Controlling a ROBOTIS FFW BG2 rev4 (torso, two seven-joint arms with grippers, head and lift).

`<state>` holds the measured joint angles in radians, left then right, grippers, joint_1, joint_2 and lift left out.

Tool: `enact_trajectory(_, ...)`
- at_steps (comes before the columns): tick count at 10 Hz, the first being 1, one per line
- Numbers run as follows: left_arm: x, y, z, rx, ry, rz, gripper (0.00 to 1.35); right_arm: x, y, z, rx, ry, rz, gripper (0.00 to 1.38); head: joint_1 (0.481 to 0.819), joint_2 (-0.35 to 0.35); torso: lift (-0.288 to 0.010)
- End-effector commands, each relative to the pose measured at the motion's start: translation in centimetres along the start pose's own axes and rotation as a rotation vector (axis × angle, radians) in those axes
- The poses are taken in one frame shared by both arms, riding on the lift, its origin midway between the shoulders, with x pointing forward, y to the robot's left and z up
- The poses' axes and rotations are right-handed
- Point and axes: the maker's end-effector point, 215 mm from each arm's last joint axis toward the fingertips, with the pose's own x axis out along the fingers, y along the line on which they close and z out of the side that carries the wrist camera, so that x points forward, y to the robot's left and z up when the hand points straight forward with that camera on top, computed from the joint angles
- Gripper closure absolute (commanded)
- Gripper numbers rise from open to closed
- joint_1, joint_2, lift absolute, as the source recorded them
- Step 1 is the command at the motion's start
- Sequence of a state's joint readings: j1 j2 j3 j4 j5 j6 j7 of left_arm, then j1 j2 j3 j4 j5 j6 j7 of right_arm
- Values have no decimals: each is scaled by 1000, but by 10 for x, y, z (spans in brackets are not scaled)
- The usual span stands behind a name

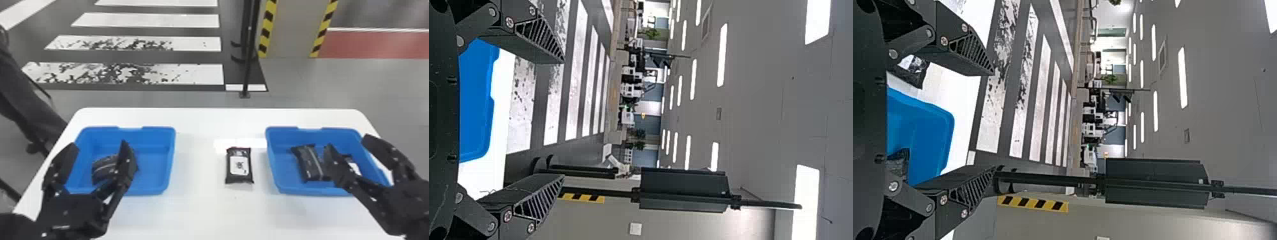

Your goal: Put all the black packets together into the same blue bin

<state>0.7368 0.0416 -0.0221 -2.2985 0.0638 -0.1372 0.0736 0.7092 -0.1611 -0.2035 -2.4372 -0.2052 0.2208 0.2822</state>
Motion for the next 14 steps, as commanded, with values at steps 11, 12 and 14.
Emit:
enact_trajectory(11,1,-6,0,-6,0,-11,229,86,31,-71,102,166,147,384,695,24,-110)
enact_trajectory(12,1,-7,-1,-7,3,-14,229,106,43,-92,115,207,190,384,695,42,-110)
enact_trajectory(14,1,-8,-2,-8,6,-15,229,133,70,-114,113,288,256,384,695,70,-110)
